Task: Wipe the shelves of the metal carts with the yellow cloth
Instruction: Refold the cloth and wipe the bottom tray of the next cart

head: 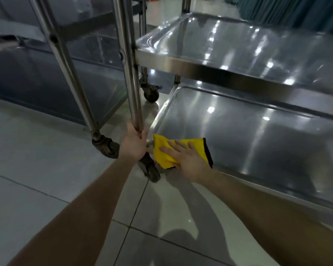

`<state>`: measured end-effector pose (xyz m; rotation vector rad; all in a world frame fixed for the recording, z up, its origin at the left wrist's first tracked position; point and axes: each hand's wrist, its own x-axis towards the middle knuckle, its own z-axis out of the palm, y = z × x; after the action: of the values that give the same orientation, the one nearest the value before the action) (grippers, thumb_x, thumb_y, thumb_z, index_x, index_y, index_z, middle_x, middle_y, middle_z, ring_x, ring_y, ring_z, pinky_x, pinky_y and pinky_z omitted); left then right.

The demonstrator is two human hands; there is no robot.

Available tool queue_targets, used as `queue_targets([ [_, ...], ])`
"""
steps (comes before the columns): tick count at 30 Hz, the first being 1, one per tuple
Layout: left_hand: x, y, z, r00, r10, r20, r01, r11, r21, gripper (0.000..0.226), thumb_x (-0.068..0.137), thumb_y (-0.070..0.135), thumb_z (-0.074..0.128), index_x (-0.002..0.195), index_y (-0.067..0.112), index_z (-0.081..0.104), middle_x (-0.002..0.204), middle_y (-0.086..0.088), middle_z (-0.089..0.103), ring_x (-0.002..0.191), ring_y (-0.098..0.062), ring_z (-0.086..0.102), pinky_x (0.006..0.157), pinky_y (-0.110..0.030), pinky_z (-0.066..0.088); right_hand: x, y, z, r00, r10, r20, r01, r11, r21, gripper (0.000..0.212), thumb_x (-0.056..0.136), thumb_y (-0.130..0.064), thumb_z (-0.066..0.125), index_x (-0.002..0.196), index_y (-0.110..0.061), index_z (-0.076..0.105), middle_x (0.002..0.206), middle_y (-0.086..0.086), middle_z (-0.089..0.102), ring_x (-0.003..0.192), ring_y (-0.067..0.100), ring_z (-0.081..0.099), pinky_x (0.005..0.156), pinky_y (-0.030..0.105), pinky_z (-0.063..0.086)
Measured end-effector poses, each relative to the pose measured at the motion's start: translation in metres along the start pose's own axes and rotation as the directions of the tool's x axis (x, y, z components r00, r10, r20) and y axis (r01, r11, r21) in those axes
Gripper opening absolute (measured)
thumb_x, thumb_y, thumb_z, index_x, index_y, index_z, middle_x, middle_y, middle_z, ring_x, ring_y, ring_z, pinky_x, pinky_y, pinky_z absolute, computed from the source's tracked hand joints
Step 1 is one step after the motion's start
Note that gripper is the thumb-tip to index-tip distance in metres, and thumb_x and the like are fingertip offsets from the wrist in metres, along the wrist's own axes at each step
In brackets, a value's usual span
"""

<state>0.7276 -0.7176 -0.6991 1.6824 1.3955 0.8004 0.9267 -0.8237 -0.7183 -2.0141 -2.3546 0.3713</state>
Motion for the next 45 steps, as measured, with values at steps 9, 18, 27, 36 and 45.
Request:
queue_targets([
  [9, -0.055, 0.023, -0.13, 0.905, -0.106, 0.412, 0.022, 0.979, 0.204, 0.054, 0.092, 0.011, 0.083, 0.142, 0.013, 0.062, 0.134, -0.012, 0.072, 0.129, -0.031, 0.066, 0.109, -0.039, 0.052, -0.004, -0.073, -0.115, 0.993, 0.084, 0.086, -0.119, 0.784, 0.609, 0.047, 0.092, -0.018, 0.077, 0.132, -0.033, 0.057, 0.119, -0.006, 0.067, 0.109, 0.019, 0.066, 0.092, 0.035, 0.054],
  [18, -0.089, 0.039, -0.152, 0.985, 0.041, 0.17, 0.036, 0.903, -0.428, 0.02, 0.105, 0.017, 0.067, 0.119, 0.011, 0.079, 0.115, -0.012, 0.08, 0.115, -0.032, 0.074, 0.105, -0.056, 0.055, -0.002, -0.144, -0.112, 0.969, 0.226, 0.102, -0.151, 0.211, 0.966, 0.032, 0.093, -0.034, 0.069, 0.122, -0.022, 0.076, 0.119, 0.005, 0.079, 0.117, 0.031, 0.072, 0.112, 0.053, 0.052],
  [27, -0.128, 0.081, -0.175, 0.995, 0.029, 0.1, -0.014, 0.989, -0.15, 0.009, 0.086, 0.04, 0.088, 0.086, 0.036, 0.08, 0.076, 0.007, 0.075, 0.069, -0.007, 0.069, 0.062, -0.017, 0.048, -0.044, -0.18, -0.165, 0.958, 0.285, 0.03, -0.127, 0.33, 0.935, 0.05, 0.077, -0.069, 0.078, 0.094, -0.023, 0.078, 0.086, 0.003, 0.075, 0.079, 0.014, 0.072, 0.07, 0.028, 0.056],
  [36, -0.17, 0.212, -0.3, 0.934, -0.186, 0.305, 0.239, 0.96, -0.145, 0.019, 0.086, 0.029, 0.091, 0.094, 0.039, 0.078, 0.083, 0.011, 0.075, 0.075, 0.0, 0.068, 0.067, -0.013, 0.048, -0.081, -0.257, -0.346, 0.975, 0.219, 0.039, -0.166, 0.6, 0.783, 0.013, 0.093, -0.051, 0.072, 0.092, -0.038, 0.072, 0.07, -0.01, 0.062, 0.063, 0.003, 0.056, 0.058, 0.018, 0.04],
  [45, -0.135, 0.39, -0.534, 0.88, -0.301, 0.367, 0.205, 0.938, 0.278, 0.046, 0.069, 0.04, 0.087, 0.1, 0.007, 0.078, 0.091, -0.009, 0.078, 0.087, -0.031, 0.073, 0.077, -0.041, 0.055, -0.078, -0.351, -0.634, 0.975, 0.184, -0.127, -0.035, 0.686, 0.727, 0.012, 0.106, -0.055, 0.055, 0.101, -0.044, 0.052, 0.064, -0.006, 0.049, 0.055, 0.011, 0.045, 0.049, 0.022, 0.035],
])
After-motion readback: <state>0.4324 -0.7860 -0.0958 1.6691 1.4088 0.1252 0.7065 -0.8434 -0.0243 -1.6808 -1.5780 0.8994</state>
